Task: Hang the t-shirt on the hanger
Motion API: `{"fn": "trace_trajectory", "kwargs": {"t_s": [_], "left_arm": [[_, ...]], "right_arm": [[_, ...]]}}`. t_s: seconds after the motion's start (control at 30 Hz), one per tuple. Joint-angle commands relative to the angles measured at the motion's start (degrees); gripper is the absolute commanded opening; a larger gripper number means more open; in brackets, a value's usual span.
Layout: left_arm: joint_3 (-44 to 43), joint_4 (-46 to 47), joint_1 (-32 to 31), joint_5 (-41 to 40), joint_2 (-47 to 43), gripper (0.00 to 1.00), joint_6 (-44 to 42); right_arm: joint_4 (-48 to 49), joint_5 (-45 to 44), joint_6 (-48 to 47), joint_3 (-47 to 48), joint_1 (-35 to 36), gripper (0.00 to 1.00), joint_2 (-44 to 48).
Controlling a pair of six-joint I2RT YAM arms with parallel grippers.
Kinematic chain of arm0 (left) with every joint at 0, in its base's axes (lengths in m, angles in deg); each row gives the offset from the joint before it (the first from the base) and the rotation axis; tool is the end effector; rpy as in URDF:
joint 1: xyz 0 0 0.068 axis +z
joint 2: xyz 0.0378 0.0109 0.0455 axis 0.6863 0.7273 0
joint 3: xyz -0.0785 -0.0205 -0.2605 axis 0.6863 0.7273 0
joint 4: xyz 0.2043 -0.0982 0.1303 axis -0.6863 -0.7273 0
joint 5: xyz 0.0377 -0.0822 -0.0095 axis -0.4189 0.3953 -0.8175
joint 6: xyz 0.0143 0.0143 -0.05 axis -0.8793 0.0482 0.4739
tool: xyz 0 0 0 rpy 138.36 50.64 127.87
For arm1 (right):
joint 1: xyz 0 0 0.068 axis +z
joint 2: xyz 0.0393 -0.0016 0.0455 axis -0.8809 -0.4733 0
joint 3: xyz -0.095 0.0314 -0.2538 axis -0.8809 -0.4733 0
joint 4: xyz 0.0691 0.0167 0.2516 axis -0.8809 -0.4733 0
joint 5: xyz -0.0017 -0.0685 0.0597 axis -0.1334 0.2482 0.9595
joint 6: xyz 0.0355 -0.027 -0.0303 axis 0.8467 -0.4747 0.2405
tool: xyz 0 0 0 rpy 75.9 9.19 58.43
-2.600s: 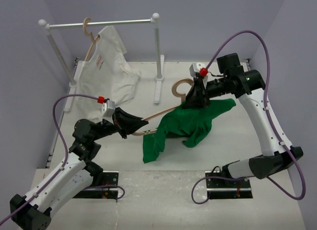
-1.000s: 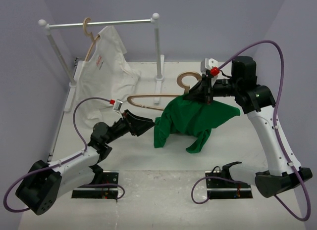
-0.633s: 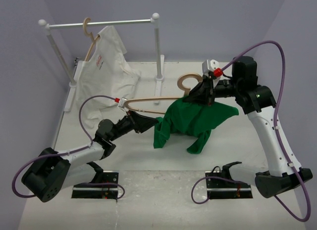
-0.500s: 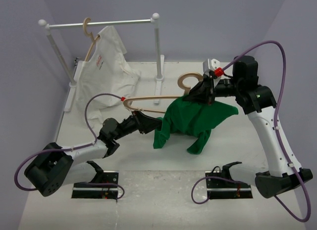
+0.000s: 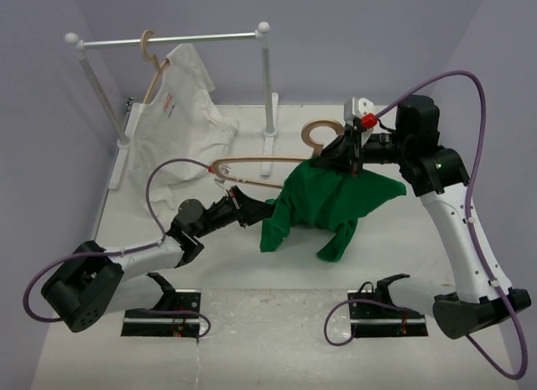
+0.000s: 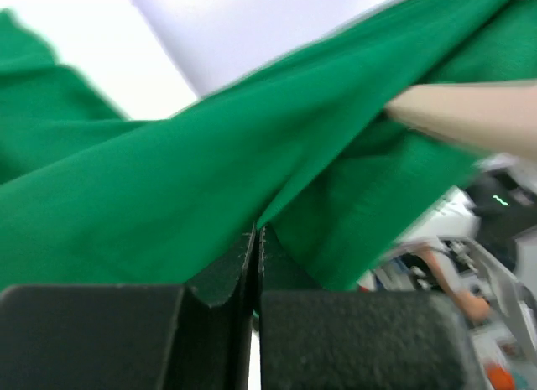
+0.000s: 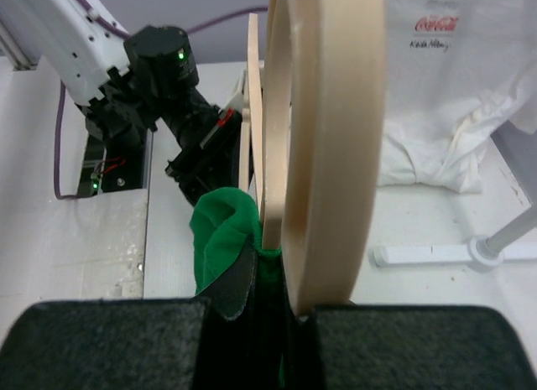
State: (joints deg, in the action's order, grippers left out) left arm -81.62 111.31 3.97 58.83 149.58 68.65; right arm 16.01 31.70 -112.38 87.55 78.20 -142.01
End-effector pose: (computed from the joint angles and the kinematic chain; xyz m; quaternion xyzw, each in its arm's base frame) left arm 0.1704 -0.1587 0.2238 0.0304 0.6589 -0.6583 0.3627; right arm 0.2018 0.0925 0.4560 -0.5145 0.5660 0.4055 0.5005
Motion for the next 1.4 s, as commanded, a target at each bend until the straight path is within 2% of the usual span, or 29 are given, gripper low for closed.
{"fn": "trace_trajectory", "kwargs": {"t_s": [0.0, 0.13, 0.27, 0.47, 0.63, 0.77, 0.8, 0.83, 0.87, 1.0, 1.07, 1.13, 1.37], "left_arm": [[-3.1, -21.8, 8.2, -9.1, -5.9, 0.0, -5.9], [-6.8, -31.0, 16.7, -9.2, -8.7, 0.0, -7.1], [-14.1, -39.2, 21.3, -9.2, -10.2, 0.0, -10.3], [-24.6, -50.9, 21.7, -13.0, -13.1, 0.0, -16.3], [-32.9, -53.5, 21.0, -7.1, -11.1, 0.0, -20.2], [-32.4, -54.9, 18.4, -5.6, -8.8, 0.01, -19.2], [-30.9, -54.9, 17.5, -5.4, -8.8, 0.07, -18.1], [-29.4, -54.2, 16.0, -5.4, -8.9, 0.34, -16.4], [-26.7, -53.1, 14.7, -5.6, -9.4, 0.55, -14.8], [-18.4, -44.8, 8.7, -7.2, -9.6, 0.62, -8.9], [-16.1, -40.7, 6.6, -9.0, -9.0, 0.61, -6.2], [-13.4, -36.4, 6.3, -9.2, -7.7, 0.57, -3.8], [-11.8, -23.0, 6.2, -6.4, 1.3, 0.59, 0.7]], "right_arm": [[3.6, -8.1, 1.9, -7.4, -0.3, 0.0, 7.0], [7.2, -14.4, 3.3, -14.3, -0.3, 0.0, 13.0], [5.0, -18.0, 3.4, -12.7, -0.2, 0.0, 13.2], [-2.9, -25.7, 2.7, -5.6, 0.8, 0.0, 7.8], [-5.8, -24.8, 1.6, 0.5, 4.0, 0.0, 3.7], [-2.4, -27.3, 3.8, 1.4, 4.3, 0.0, 3.7], [-1.8, -28.8, 4.7, 1.4, 4.3, 0.0, 3.8], [-1.5, -29.7, 5.0, 1.4, 4.2, 0.0, 4.0], [-1.4, -29.9, 5.0, 1.3, 4.3, 0.0, 4.1], [-0.1, -28.0, 5.5, -0.5, 4.3, 0.0, 5.2], [0.8, -26.4, 5.6, -1.7, 4.3, 0.0, 5.8], [1.1, -24.5, 5.2, -2.5, 4.3, 0.0, 6.3], [1.2, -20.4, 3.7, -4.6, 4.2, 0.0, 7.1]]}}
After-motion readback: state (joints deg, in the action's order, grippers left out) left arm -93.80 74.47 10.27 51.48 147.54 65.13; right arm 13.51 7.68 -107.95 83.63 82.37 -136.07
